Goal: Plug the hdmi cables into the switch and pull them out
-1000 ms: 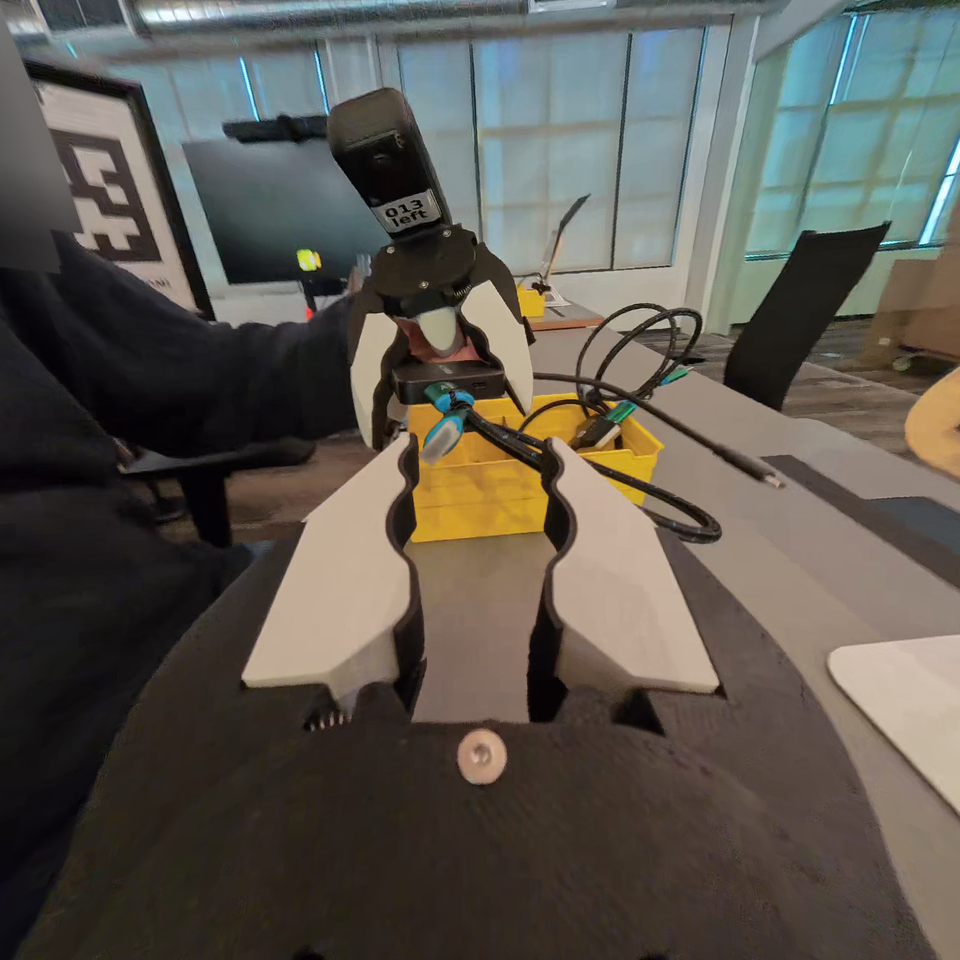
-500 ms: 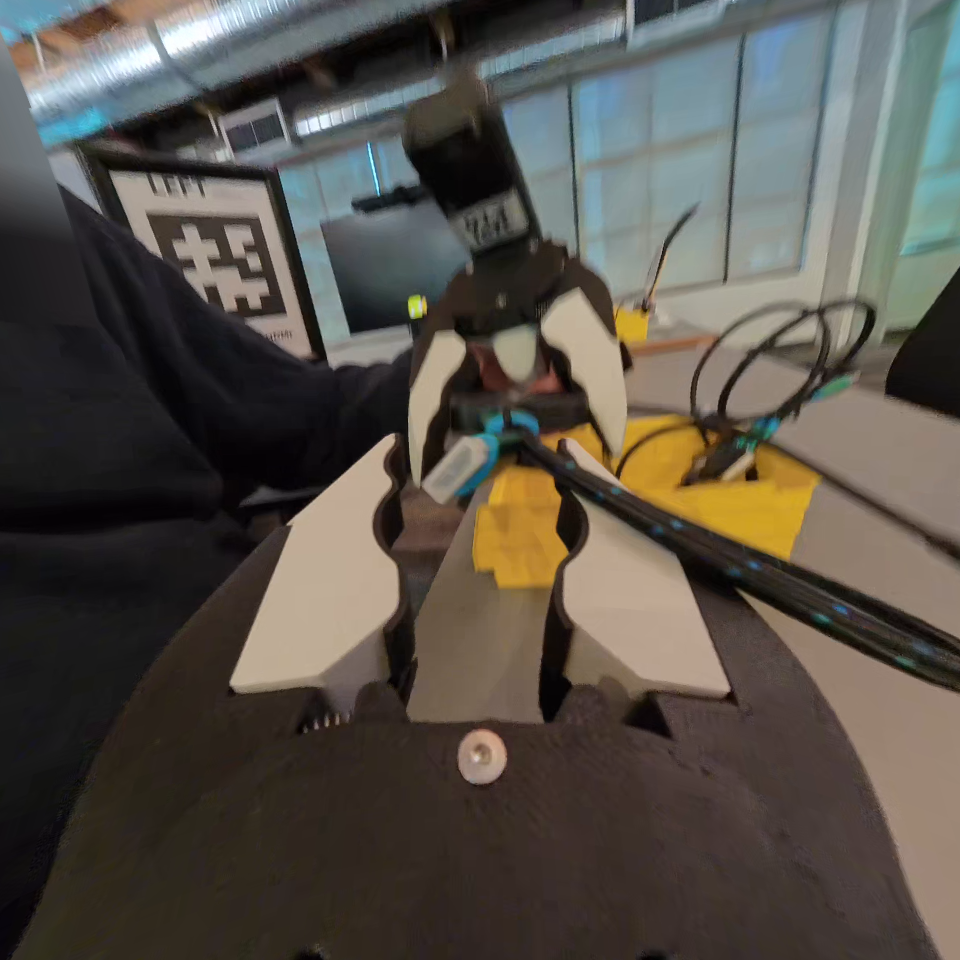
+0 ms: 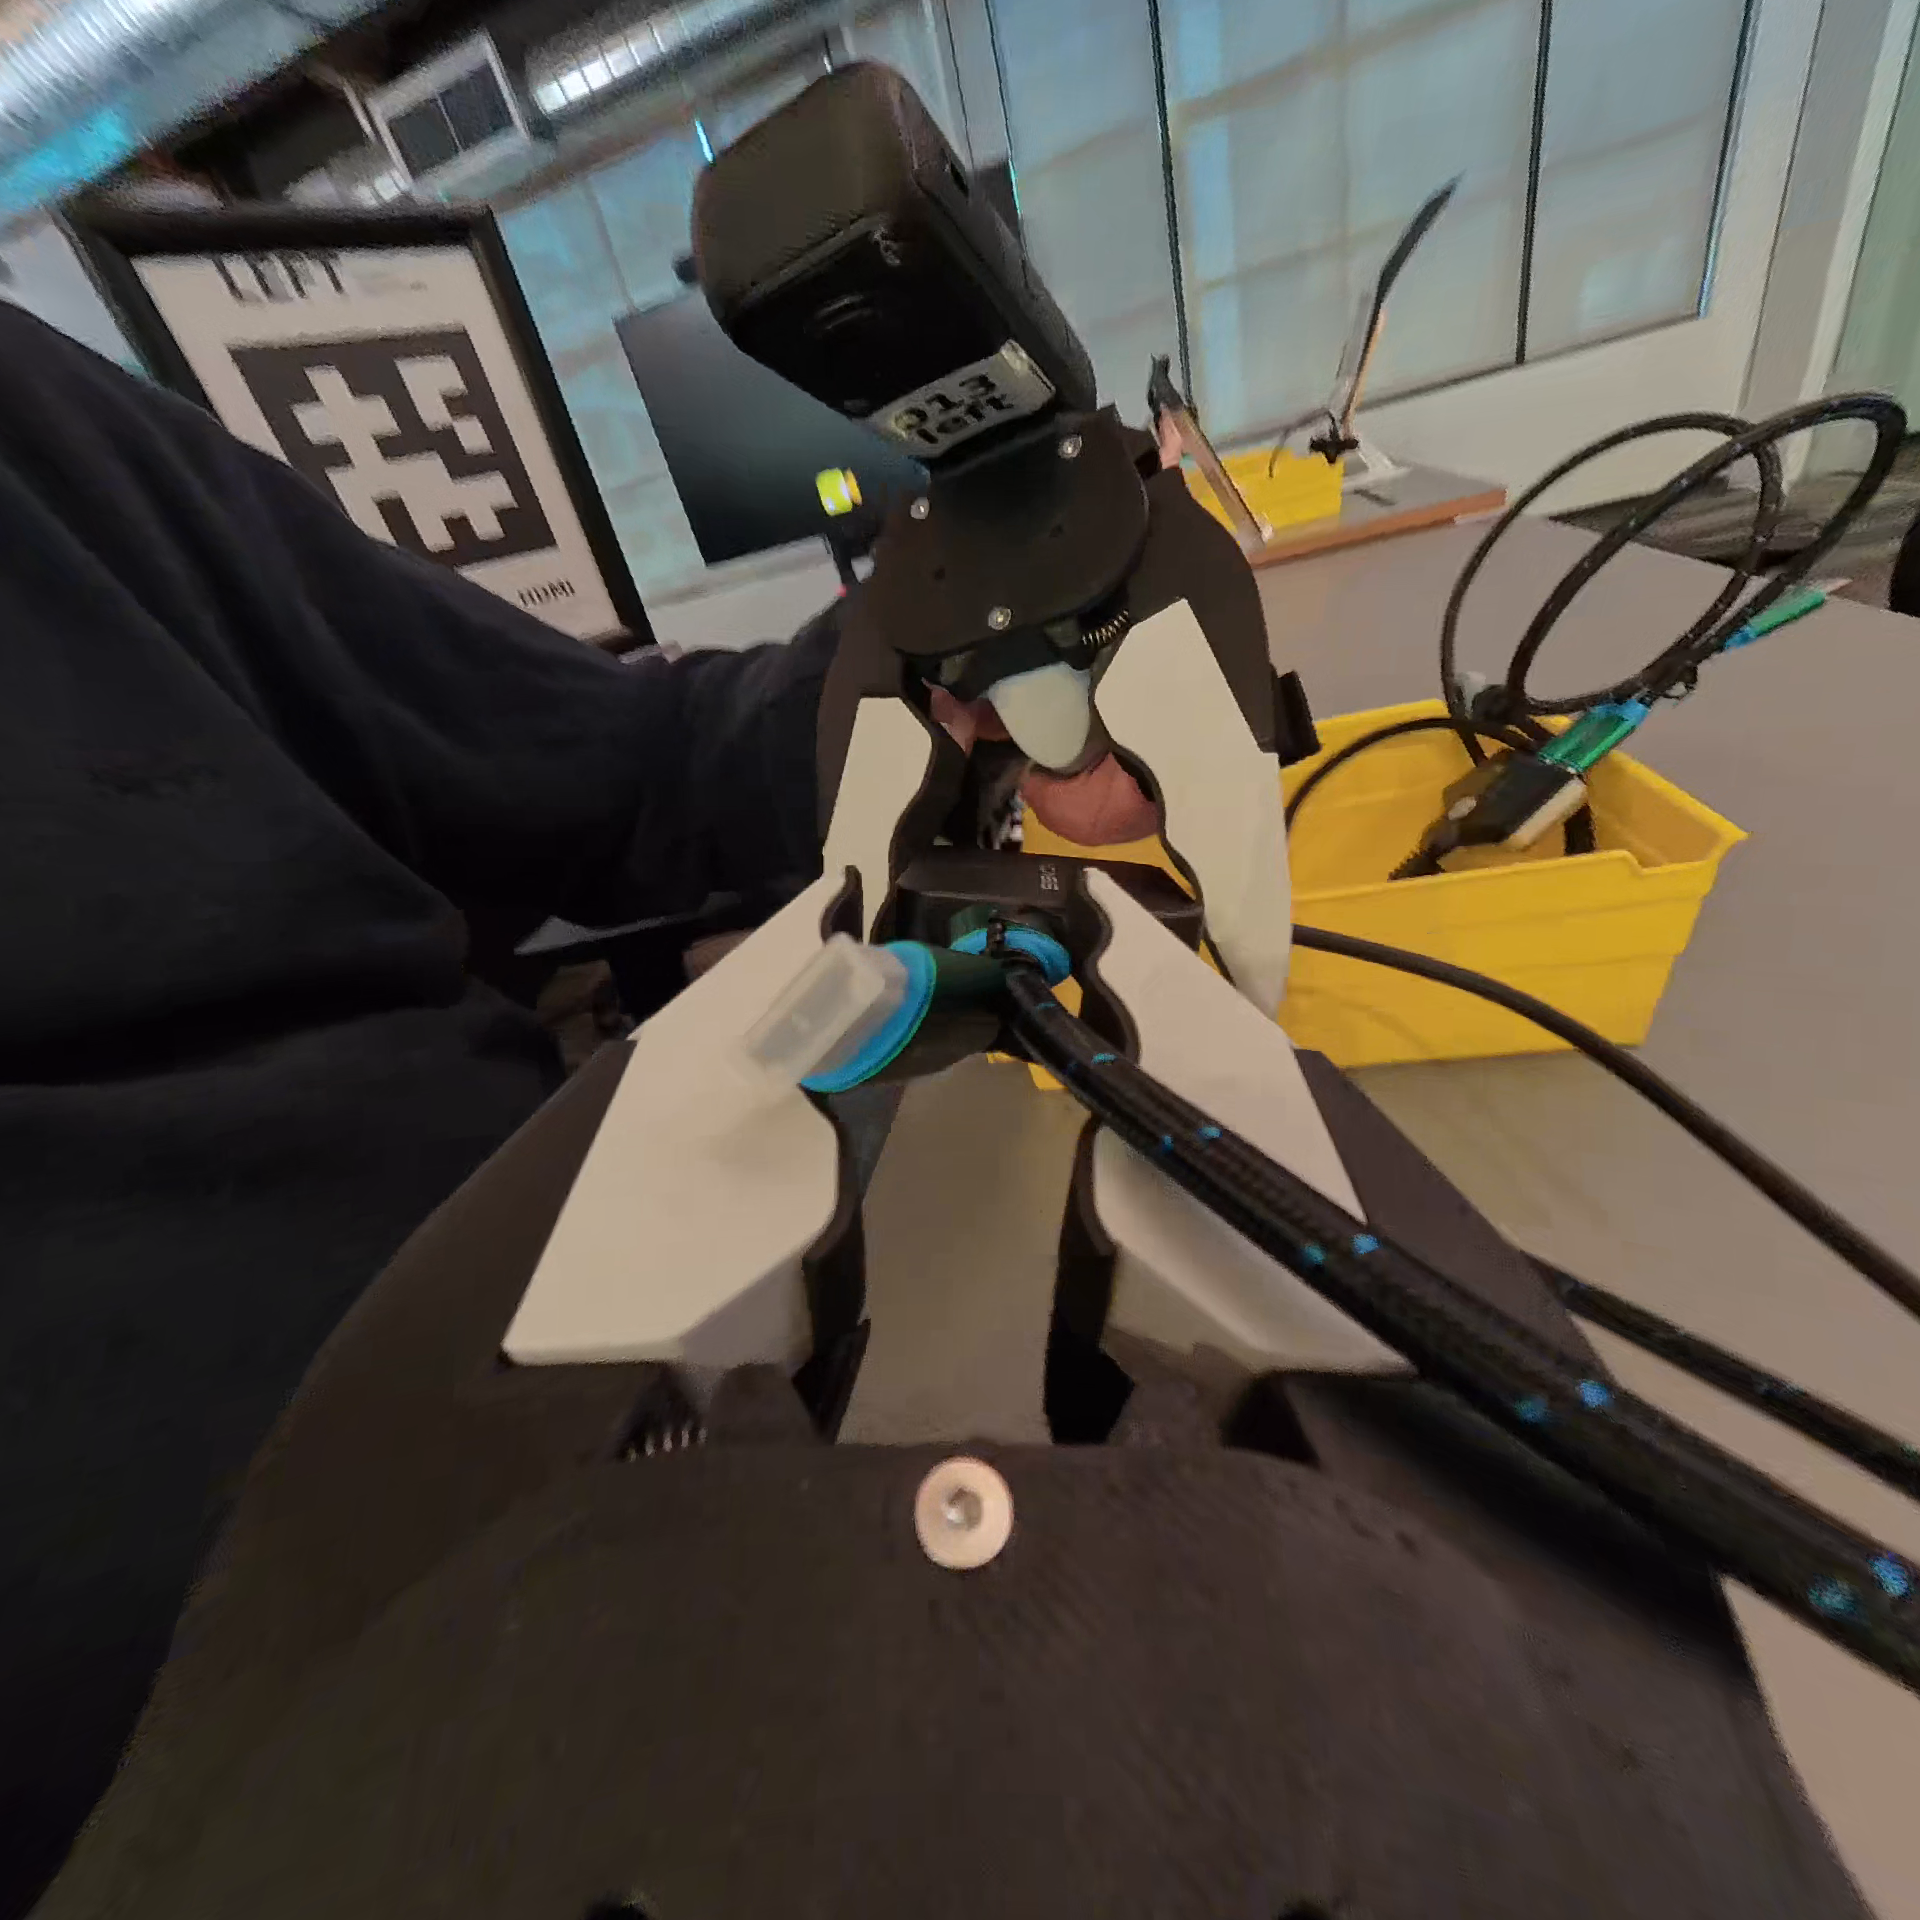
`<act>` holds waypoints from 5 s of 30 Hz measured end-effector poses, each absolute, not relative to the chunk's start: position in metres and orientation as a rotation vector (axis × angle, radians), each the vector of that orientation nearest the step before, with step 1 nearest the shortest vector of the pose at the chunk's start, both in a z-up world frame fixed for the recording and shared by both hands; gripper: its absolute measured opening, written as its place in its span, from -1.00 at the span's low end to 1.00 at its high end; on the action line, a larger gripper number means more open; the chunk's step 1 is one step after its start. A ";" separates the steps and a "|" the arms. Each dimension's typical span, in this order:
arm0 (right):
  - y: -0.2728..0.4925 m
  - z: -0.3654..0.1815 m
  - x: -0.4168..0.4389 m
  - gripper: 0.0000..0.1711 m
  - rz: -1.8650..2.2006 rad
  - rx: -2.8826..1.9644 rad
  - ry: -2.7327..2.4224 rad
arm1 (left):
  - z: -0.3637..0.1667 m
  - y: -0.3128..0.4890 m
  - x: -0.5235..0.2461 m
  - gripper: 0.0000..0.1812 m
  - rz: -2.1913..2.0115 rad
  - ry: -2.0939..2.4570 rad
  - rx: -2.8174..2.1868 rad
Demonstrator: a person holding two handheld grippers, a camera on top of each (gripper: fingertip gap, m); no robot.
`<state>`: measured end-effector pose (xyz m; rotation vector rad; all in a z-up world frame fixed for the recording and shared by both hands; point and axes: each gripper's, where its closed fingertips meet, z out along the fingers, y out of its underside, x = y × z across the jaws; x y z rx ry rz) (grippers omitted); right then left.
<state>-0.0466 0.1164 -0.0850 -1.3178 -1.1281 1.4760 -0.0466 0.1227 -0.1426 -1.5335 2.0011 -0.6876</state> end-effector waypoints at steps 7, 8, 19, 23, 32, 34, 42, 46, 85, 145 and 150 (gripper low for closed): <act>0.119 -0.087 -0.040 -0.65 1.373 -1.333 -1.133 | -0.146 0.123 -0.039 -0.02 -0.644 2.026 -1.527; 0.120 -0.086 -0.039 -0.65 1.369 -1.336 -1.128 | -0.145 0.124 -0.039 -0.02 -0.636 2.023 -1.525; 0.131 -0.071 -0.023 -0.57 1.457 -1.281 -0.931 | -0.133 0.136 -0.043 -0.02 -0.594 1.937 -1.544; 0.126 -0.081 -0.032 -0.61 1.457 -1.318 -1.003 | -0.137 0.134 -0.044 -0.03 -0.592 1.959 -1.550; 0.129 -0.103 -0.030 -0.77 1.290 -1.438 -1.119 | -0.147 0.132 -0.045 -0.03 -0.551 2.004 -1.570; 0.130 -0.104 -0.030 -0.77 1.269 -1.441 -1.120 | -0.149 0.133 -0.044 -0.03 -0.554 1.998 -1.581; 0.126 -0.090 -0.026 -0.58 1.402 -1.399 -1.061 | -0.141 0.134 -0.042 -0.02 -0.542 1.981 -1.576; 0.129 -0.086 -0.027 -0.43 1.404 -1.398 -1.029 | -0.142 0.133 -0.041 -0.03 -0.539 1.982 -1.577; 0.168 -0.069 0.005 -0.90 1.522 -1.435 -0.658 | -0.129 0.161 -0.055 -0.03 -0.311 1.820 -1.608; 0.171 -0.193 0.011 -0.90 1.310 -1.891 -0.878 | -0.159 0.159 -0.084 -0.03 -0.374 1.745 -1.735; 0.166 -0.194 0.010 -0.90 1.221 -1.896 -0.959 | -0.163 0.158 -0.084 -0.02 -0.383 1.753 -1.738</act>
